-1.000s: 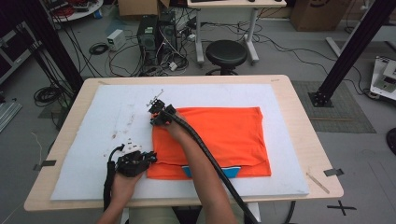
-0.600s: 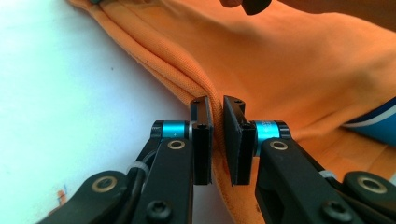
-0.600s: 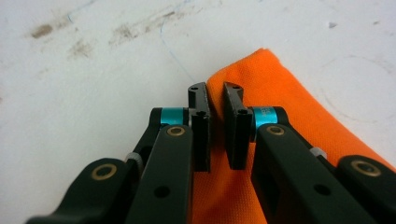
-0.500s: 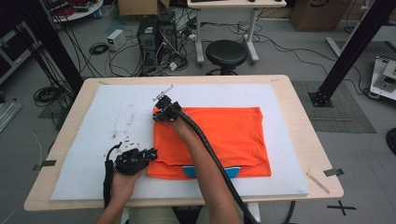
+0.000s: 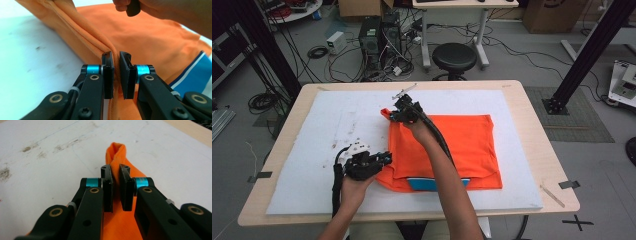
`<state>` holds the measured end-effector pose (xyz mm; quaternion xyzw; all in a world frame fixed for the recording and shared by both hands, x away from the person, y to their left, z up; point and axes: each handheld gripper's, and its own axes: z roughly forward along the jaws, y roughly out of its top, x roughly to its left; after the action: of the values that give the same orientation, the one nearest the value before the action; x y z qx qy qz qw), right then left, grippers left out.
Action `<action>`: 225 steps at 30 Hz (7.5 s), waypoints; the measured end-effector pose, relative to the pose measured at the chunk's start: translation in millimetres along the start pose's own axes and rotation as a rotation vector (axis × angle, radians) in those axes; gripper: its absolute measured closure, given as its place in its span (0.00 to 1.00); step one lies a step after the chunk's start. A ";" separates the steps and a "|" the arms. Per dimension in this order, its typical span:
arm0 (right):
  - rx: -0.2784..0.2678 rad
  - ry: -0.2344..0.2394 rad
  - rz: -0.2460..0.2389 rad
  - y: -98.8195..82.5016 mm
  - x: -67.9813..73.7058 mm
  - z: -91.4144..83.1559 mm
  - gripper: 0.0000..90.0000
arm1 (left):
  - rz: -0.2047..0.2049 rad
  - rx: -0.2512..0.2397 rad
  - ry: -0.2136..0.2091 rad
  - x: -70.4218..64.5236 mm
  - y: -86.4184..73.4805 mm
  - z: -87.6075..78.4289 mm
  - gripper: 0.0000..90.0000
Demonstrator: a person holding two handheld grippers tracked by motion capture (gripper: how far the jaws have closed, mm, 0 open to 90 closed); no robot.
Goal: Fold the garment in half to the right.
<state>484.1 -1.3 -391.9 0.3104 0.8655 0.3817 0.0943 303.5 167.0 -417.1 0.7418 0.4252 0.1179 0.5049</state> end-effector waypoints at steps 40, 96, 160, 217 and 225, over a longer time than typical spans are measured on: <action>-0.117 -0.181 0.182 -92.5 -101.7 -135.1 0.93 | 0.158 0.140 -0.212 -117.7 72.6 123.5 0.91; -0.089 -0.409 0.336 -176.3 -141.6 -188.8 0.65 | 0.145 -0.079 -0.054 -39.3 27.4 111.0 0.26; 0.050 -0.534 0.356 -172.8 -143.2 -173.2 0.72 | 0.074 -0.129 0.126 91.1 -7.0 -14.2 0.26; 0.042 -0.455 0.224 -251.7 -21.8 -230.0 0.68 | 0.070 -0.148 0.116 103.4 -8.9 -21.5 0.26; 0.127 -0.422 0.161 -263.5 -14.3 -225.4 0.97 | 0.069 -0.146 0.114 102.4 -8.8 -20.5 0.26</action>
<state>282.5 -281.7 -426.8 0.4568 0.8212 0.2594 0.2228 349.2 258.2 -441.2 0.7093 0.4177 0.2081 0.5283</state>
